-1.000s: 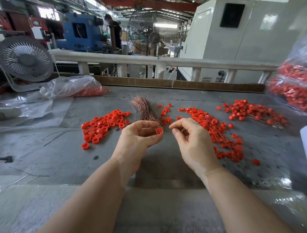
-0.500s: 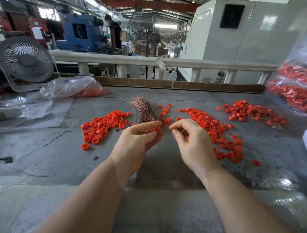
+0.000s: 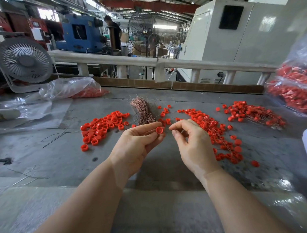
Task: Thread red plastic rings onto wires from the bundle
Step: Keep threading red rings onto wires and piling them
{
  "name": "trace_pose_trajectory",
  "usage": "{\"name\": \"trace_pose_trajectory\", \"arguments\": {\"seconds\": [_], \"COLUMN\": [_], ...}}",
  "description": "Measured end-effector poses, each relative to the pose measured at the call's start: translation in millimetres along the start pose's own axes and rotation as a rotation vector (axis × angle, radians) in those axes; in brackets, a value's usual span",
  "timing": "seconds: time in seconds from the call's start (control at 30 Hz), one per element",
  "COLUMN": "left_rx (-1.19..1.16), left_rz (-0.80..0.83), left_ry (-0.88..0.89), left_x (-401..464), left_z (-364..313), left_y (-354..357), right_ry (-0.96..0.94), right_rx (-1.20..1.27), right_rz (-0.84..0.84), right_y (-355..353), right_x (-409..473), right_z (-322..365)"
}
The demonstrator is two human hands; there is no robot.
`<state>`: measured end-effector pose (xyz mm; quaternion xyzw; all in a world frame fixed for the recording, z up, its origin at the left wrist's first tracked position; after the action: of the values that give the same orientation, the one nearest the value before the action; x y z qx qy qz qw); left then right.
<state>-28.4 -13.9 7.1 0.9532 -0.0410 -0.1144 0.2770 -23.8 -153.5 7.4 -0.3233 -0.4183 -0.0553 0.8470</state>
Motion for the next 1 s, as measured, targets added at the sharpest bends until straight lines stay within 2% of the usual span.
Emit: {"name": "trace_pose_trajectory", "arguments": {"seconds": [0.5,1.0], "left_rx": [-0.004,-0.228], "left_rz": [0.03,0.051], "left_ry": [-0.004,-0.129], "left_x": [2.8,1.4], "left_z": [1.1,0.3], "left_y": [-2.4,-0.2], "right_ry": [-0.008,-0.049], "right_rx": [0.001,0.053], "right_rz": [-0.006,-0.028], "right_y": [1.8,-0.3], "right_x": [-0.6,1.0], "right_z": [-1.2,1.4]}}
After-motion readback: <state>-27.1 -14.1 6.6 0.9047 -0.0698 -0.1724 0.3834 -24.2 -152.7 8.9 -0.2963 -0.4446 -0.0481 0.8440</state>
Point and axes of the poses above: each hand's wrist, its own x-axis towards the middle knuckle, its own y-axis out of the palm, z = x × y, the point moved 2 cm from there along x, towards the middle knuckle, and after that the axes turned 10 degrees about -y, right-handed, at the moved point
